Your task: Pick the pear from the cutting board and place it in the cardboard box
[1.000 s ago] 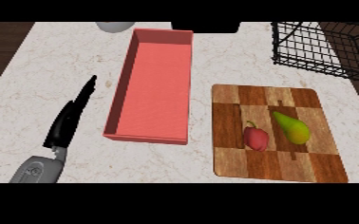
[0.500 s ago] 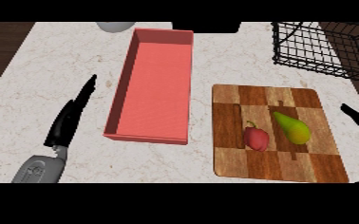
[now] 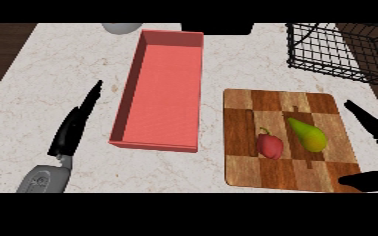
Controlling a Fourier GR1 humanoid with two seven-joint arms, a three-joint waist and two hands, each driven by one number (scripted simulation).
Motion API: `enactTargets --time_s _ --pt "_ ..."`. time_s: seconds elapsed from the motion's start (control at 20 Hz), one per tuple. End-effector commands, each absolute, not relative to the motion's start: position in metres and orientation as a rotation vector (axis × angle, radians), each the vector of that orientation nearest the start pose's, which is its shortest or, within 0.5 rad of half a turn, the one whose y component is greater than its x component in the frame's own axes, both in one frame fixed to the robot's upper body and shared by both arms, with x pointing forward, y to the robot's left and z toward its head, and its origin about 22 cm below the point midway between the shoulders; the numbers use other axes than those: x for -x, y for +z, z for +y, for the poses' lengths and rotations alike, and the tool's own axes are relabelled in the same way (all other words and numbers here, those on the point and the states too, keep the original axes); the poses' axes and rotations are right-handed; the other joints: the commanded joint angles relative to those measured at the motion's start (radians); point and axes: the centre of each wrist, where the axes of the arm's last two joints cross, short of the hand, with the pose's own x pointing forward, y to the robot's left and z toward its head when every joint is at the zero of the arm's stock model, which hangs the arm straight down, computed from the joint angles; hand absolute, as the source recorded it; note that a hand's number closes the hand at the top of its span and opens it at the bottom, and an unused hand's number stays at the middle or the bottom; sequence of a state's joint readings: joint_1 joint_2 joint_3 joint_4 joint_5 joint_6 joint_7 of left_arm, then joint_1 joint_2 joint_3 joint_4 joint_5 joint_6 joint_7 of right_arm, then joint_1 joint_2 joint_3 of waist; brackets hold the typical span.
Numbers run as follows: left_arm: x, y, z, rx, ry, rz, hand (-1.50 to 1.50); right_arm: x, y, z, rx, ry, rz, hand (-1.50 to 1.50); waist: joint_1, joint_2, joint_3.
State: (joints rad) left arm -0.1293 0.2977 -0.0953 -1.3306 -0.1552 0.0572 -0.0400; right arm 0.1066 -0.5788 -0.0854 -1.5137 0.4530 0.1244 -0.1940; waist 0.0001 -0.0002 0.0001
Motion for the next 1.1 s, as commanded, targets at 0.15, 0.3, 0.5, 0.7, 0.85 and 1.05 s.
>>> enactTargets --time_s 0.15,0.3,0.5,0.7,0.85,1.05 --pt "-0.277 0.004 0.291 -0.329 -0.426 -1.468 0.0 -0.231 0.033 -0.383 0.649 0.945 -1.313 -1.5 0.0 0.0 0.0" --pt "-0.273 -0.011 0.301 -0.338 -0.421 -1.47 0.0 -0.232 0.027 -0.376 0.658 0.945 -1.31 -1.5 -0.001 0.0 0.0" --pt "-0.275 -0.015 0.276 -0.324 -0.399 -1.483 0.0 -0.238 0.022 -0.343 0.671 0.939 -1.314 -1.5 -0.001 0.0 0.0" --pt "-0.278 -0.012 0.29 -0.341 -0.414 -1.461 0.0 -0.235 -0.006 -0.365 0.676 0.943 -1.289 -1.5 -0.001 0.0 0.0" --pt "-0.27 -0.003 0.278 -0.325 -0.419 -1.472 0.0 -0.244 0.01 -0.368 0.667 0.959 -1.287 -1.5 0.0 0.0 0.0" --pt "-0.268 -0.013 0.284 -0.321 -0.405 -1.461 0.0 -0.262 -0.003 -0.343 0.627 0.975 -1.306 -1.5 0.002 0.001 0.0"
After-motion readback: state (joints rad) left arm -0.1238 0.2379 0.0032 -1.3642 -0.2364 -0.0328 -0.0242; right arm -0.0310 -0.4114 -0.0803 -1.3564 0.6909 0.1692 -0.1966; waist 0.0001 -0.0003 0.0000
